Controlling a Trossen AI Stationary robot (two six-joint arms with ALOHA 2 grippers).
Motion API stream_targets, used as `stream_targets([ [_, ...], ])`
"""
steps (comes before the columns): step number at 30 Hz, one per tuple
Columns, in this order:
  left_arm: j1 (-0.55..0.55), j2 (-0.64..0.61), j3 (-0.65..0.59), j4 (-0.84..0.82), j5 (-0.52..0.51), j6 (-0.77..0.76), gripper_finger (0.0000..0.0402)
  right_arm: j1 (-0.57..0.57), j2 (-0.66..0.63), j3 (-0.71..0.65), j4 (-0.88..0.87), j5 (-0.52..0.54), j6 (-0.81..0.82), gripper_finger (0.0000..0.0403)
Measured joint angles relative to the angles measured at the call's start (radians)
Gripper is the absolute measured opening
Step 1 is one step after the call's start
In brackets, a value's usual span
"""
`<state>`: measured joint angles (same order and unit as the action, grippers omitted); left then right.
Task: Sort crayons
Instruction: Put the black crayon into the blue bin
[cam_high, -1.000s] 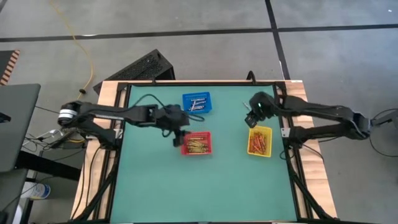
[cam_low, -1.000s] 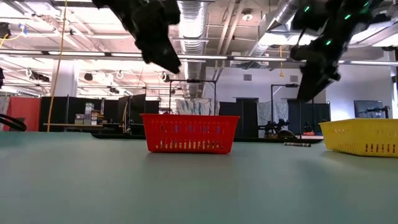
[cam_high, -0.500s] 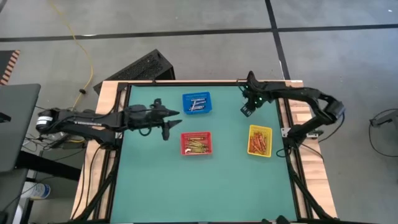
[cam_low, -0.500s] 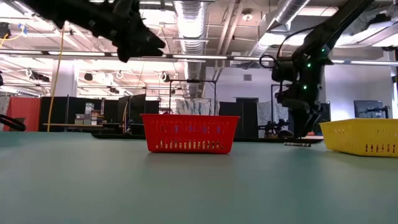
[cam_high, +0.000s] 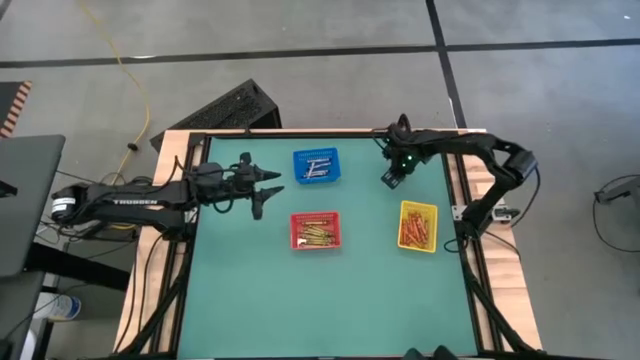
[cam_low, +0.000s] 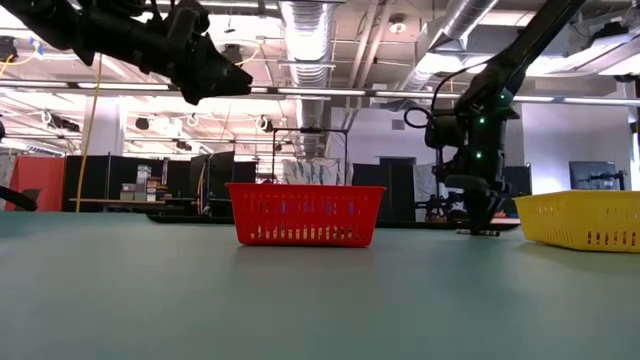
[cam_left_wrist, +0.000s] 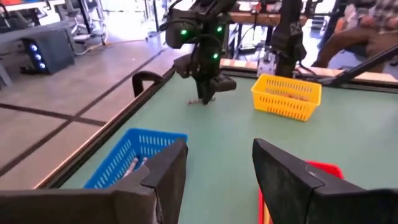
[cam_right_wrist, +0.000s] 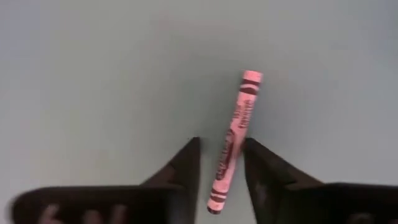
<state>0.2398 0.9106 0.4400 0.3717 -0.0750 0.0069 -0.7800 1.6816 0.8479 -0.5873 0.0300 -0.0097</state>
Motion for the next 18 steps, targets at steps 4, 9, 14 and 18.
stream_targets([
  [4, 0.008, -0.030, 0.000, -0.010, 0.000, 0.011, 0.0173, 0.025, 0.006, 0.001, 0.000, 0.009, 0.005, 0.0034],
  [9, 0.008, -0.090, 0.000, -0.034, 0.005, 0.020, 0.0173, 0.047, -0.046, 0.001, -0.010, 0.041, 0.032, 0.0011],
  [14, 0.008, -0.159, 0.000, -0.078, 0.016, 0.025, 0.0173, 0.070, -0.166, 0.051, -0.021, 0.028, 0.038, 0.0003],
  [18, 0.008, -0.167, 0.000, -0.083, 0.031, 0.031, 0.0173, 0.168, -0.240, 0.105, 0.084, 0.013, -0.010, 0.0003],
])
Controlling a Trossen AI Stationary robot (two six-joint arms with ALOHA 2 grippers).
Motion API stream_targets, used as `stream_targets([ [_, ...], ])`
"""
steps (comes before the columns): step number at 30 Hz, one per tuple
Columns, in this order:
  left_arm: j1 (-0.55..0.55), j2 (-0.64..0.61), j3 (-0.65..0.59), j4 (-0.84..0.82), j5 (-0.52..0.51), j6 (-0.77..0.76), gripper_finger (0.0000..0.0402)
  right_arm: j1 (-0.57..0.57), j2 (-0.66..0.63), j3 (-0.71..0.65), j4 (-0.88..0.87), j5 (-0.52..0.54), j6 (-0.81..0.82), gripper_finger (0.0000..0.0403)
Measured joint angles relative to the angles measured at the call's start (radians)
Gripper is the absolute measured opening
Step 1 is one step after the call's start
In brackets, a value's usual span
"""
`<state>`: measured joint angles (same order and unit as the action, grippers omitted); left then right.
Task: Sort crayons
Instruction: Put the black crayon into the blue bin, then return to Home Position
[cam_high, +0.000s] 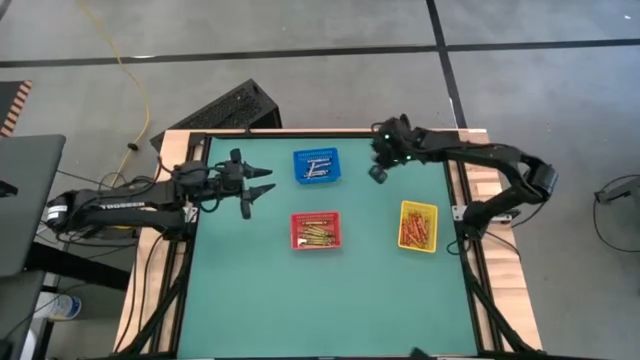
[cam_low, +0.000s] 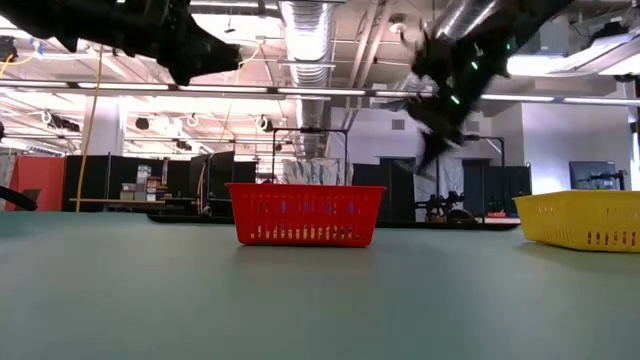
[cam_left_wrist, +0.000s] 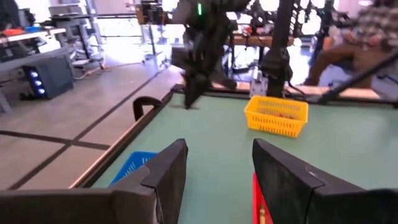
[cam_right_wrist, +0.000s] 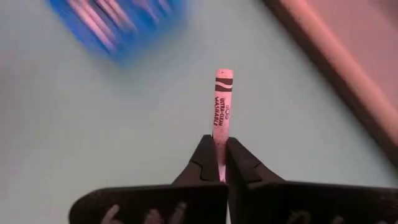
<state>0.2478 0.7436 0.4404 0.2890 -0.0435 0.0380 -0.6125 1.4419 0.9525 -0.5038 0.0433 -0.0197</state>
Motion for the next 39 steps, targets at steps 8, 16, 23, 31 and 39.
stream_targets([
  [8, 0.000, 0.037, 0.000, 0.017, 0.036, 0.048, 0.0173, 0.166, 0.185, 0.183, 0.288, 0.000, -0.202, 0.0002],
  [16, 0.000, -0.065, 0.000, -0.071, 0.066, 0.064, 0.0173, 0.195, 0.461, 0.489, 0.139, 0.003, -0.297, 0.0005],
  [23, 0.000, -0.148, 0.000, -0.141, 0.066, 0.102, 0.0173, 0.207, 0.570, 0.619, -0.013, 0.007, -0.296, 0.0045],
  [31, 0.000, -0.197, 0.000, -0.175, 0.063, 0.110, 0.0173, 0.211, 0.542, 0.647, -0.080, 0.008, -0.296, 0.0102],
  [39, 0.000, -0.318, -0.012, -0.196, 0.058, 0.028, 0.0173, 0.212, 0.343, 0.616, -0.225, -0.173, -0.194, 0.0112],
])
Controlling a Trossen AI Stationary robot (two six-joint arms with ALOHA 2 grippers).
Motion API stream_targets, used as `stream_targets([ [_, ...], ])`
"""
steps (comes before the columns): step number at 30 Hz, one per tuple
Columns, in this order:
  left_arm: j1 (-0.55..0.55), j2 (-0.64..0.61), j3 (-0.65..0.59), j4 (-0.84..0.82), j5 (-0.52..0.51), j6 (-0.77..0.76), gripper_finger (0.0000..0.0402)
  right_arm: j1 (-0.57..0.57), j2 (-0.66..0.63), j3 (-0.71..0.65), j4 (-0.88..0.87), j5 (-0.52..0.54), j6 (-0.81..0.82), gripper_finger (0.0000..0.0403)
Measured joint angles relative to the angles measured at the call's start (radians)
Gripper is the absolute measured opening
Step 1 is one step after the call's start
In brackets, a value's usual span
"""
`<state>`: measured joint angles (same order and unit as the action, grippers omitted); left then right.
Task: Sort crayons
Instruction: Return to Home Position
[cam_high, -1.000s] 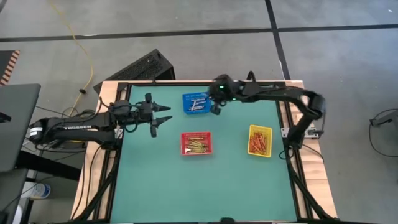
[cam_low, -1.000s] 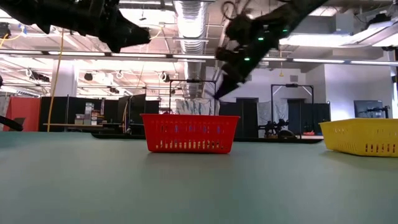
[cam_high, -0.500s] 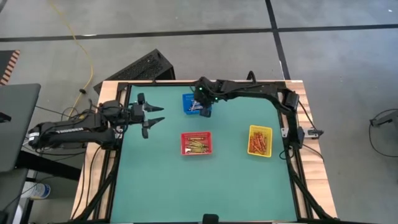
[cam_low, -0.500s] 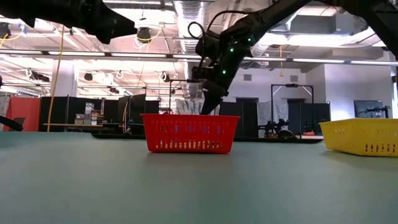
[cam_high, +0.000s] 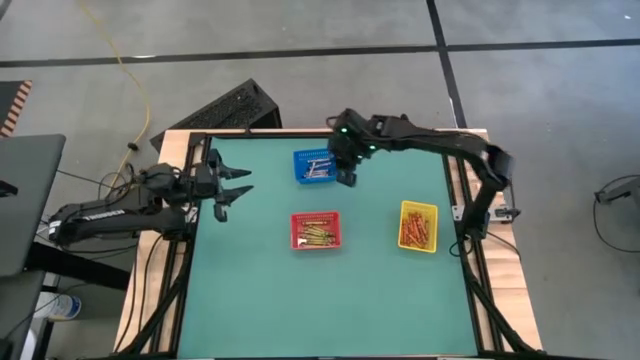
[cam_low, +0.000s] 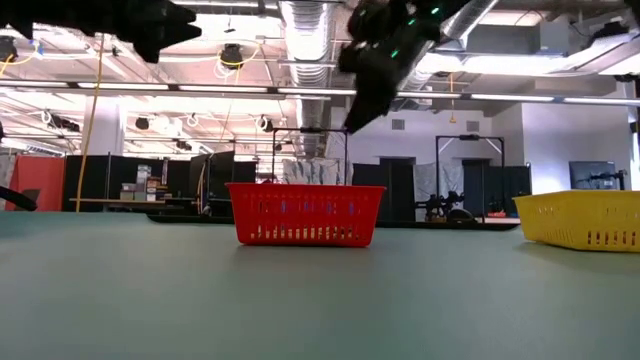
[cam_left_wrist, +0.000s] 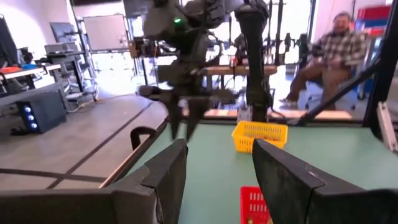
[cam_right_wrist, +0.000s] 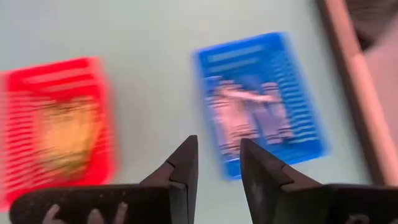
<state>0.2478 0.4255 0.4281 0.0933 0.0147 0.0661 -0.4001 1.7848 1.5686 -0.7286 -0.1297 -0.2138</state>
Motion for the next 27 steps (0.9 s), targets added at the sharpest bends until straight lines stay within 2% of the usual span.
stream_targets([
  [2, 0.000, -0.033, -0.040, 0.035, 0.000, -0.025, 0.0173, 0.011, -0.067, -0.048, -0.004, -0.090, 0.011, 0.0112],
  [5, 0.000, -0.083, -0.104, 0.079, -0.002, -0.047, 0.0173, 0.051, -0.195, -0.161, 0.024, -0.117, 0.027, 0.0112],
  [10, 0.000, -0.169, -0.168, 0.097, -0.011, -0.074, 0.0173, 0.151, -0.434, -0.440, 0.233, -0.015, 0.122, 0.0112],
  [15, 0.000, -0.255, -0.222, 0.099, -0.023, -0.093, 0.0173, 0.245, -0.653, -0.756, 0.579, 0.005, 0.187, 0.0111],
  [21, 0.000, -0.343, -0.305, 0.144, -0.072, -0.138, 0.0173, 0.288, -0.827, -1.077, 1.003, 0.051, 0.210, 0.0111],
  [24, 0.000, -0.376, -0.338, 0.156, -0.093, -0.160, 0.0173, 0.273, -0.888, -1.178, 1.093, 0.099, 0.227, 0.0111],
  [27, 0.000, -0.400, -0.369, 0.157, -0.111, -0.174, 0.0173, 0.248, -0.943, -1.250, 1.111, 0.120, 0.260, 0.0111],
])
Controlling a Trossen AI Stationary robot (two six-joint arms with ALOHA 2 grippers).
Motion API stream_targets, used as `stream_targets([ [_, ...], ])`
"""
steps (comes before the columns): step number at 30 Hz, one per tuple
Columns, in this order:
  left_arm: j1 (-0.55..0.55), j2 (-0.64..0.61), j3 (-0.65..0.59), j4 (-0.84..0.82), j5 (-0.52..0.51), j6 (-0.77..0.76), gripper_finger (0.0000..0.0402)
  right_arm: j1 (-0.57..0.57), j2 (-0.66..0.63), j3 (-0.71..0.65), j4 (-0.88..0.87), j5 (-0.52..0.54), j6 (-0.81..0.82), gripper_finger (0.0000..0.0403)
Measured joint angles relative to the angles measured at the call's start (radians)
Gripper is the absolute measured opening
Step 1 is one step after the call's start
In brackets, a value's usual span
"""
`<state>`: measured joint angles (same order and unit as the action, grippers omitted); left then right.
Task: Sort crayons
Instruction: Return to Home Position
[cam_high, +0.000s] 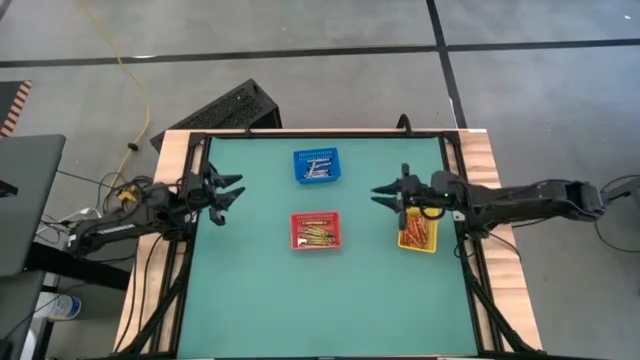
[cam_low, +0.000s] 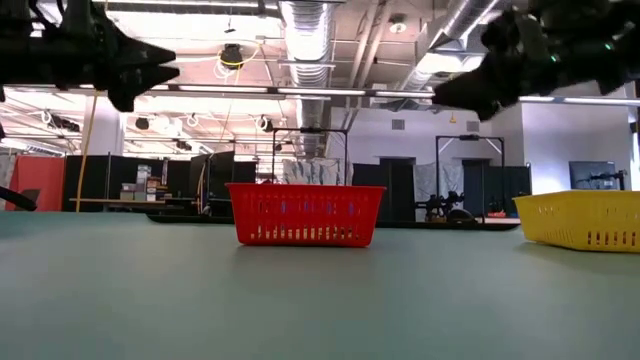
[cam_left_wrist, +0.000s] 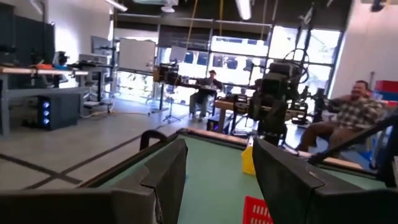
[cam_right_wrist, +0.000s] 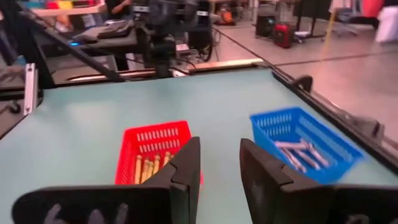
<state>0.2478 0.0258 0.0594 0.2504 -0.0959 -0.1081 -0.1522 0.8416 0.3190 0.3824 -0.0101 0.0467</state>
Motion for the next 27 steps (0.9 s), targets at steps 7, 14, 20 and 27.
stream_targets([
  [7, 0.000, -0.006, -0.048, 0.013, -0.079, -0.037, 0.0173, -0.028, -0.130, -0.146, 0.010, 0.002, 0.043, 0.0111],
  [14, 0.000, -0.003, -0.049, 0.040, -0.095, -0.050, 0.0173, -0.025, -0.317, -0.265, 0.014, 0.015, 0.110, 0.0111],
  [20, 0.000, -0.003, -0.049, 0.059, -0.107, -0.047, 0.0173, -0.025, -0.475, -0.310, -0.038, 0.053, 0.077, 0.0111],
  [27, 0.000, -0.002, -0.050, 0.044, -0.092, -0.044, 0.0173, -0.025, -0.591, -0.311, -0.147, 0.096, 0.059, 0.0111],
])
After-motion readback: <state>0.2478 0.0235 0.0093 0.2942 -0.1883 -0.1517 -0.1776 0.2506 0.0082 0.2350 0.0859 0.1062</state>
